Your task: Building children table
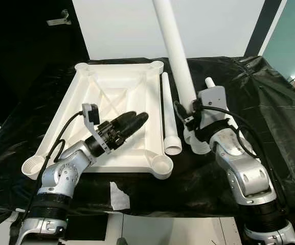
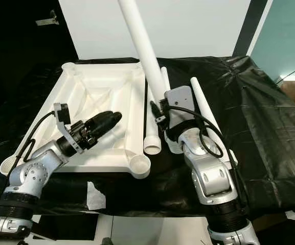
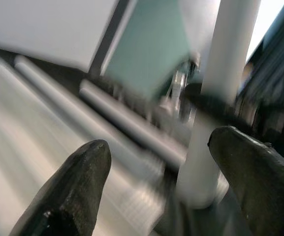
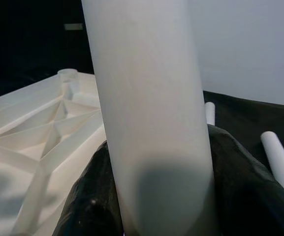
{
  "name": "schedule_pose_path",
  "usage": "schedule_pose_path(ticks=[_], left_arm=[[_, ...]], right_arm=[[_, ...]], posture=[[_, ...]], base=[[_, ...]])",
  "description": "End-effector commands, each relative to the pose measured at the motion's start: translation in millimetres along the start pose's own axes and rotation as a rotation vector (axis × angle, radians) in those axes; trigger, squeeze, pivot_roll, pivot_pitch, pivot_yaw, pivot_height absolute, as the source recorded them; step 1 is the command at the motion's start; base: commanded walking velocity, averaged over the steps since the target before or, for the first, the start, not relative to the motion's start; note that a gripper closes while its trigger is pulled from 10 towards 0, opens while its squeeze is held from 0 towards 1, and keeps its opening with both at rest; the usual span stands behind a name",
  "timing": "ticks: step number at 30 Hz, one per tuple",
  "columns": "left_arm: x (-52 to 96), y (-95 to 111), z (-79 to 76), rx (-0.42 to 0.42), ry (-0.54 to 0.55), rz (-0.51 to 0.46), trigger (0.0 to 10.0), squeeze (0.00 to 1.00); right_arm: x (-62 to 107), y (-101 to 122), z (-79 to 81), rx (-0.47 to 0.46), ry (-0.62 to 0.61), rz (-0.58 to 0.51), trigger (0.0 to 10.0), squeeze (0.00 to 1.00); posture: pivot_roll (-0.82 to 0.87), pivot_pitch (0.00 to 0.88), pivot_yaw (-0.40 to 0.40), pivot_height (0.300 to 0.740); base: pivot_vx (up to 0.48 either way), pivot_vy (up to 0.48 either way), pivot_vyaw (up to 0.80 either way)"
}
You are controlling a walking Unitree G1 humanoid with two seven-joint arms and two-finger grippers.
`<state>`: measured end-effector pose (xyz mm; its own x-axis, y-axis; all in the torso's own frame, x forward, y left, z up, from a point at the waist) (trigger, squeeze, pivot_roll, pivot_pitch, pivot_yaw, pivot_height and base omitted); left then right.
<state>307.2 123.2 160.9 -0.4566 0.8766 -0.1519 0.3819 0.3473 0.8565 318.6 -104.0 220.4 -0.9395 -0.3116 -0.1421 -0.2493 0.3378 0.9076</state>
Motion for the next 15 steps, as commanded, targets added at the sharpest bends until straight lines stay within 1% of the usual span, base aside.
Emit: schedule_pose_path(ticks=[1,2,3,4,7,8,9,11,12,15], left_arm=[[11.4,-15.0,-30.8,-0.025,-0.355,0.149,10.0,0.00],[11.4,-15.0,-30.8,-0.025,-0.355,0.149,10.0,0.00],[17.2,-19.2,-32.9,-0.055,-0.370,0.199,10.0,0.00],[20.4,-21.2,-34.2,-0.076,-0.377,0.227,10.0,0.00],[25.2,-30.3,-26.4,-0.195,-0.333,0.324,10.0,0.00],[25.2,-30.3,-26.4,-0.195,-0.333,0.324,10.0,0.00],[25.9,-32.0,-22.7,-0.244,-0.311,0.353,10.0,0.00],[27.0,-33.3,-19.8,-0.297,-0.298,0.390,10.0,0.00],[28.7,-32.3,-19.8,-0.314,-0.300,0.412,10.0,0.00],[30.0,-31.9,-20.0,-0.325,-0.302,0.429,10.0,0.00]], right_arm=[[2.2,4.0,-3.9,-0.003,-0.011,-0.026,10.0,0.00],[2.2,4.0,-3.9,-0.003,-0.011,-0.026,10.0,0.00],[2.3,3.8,-4.2,-0.004,-0.011,-0.027,10.0,0.00],[2.3,3.8,-4.3,-0.005,-0.010,-0.027,10.0,0.00],[2.2,3.4,-4.1,-0.008,-0.004,-0.027,10.0,0.00],[2.2,3.4,-4.1,-0.008,-0.004,-0.027,10.0,0.00],[2.0,3.4,-3.8,-0.008,-0.001,-0.028,10.0,0.00],[1.5,3.7,-3.5,-0.010,0.003,-0.029,10.0,0.00],[1.0,4.1,-3.2,-0.012,0.005,-0.030,10.0,0.00],[0.6,4.3,-3.1,-0.014,0.006,-0.032,10.0,0.00]], posture=[[-0.12,0.000,0.036,0.740],[-0.12,0.000,0.036,0.740],[-0.12,0.000,0.033,0.740],[-0.12,0.000,0.033,0.740],[-0.11,0.000,0.028,0.740],[-0.11,0.000,0.028,0.740],[-0.10,0.000,0.026,0.740],[-0.10,0.000,0.025,0.740],[-0.10,0.000,0.024,0.740],[-0.10,0.000,0.024,0.740]], base=[[0.000,0.000,0.00],[0.000,0.000,0.00],[0.000,0.000,0.00],[0.000,0.000,0.00],[0.000,0.000,0.00],[0.000,0.000,0.00],[0.000,0.000,0.00],[0.000,0.000,0.00],[0.000,0.000,0.00],[0.000,0.000,0.00]])
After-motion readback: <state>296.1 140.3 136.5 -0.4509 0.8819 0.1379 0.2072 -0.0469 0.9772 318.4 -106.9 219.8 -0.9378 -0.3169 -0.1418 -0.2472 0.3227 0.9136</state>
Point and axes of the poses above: a point about 5 cm out from each wrist's last joint towards the gripper, its own x axis pointing back from the gripper into the wrist, its own y axis along the axis of the wrist's last joint, z = x × y, the point moved 3 cm from there along -x, pointing out of the wrist towards the gripper, and after that the axes turned 9 degrees about x, right-handed, at the moved point
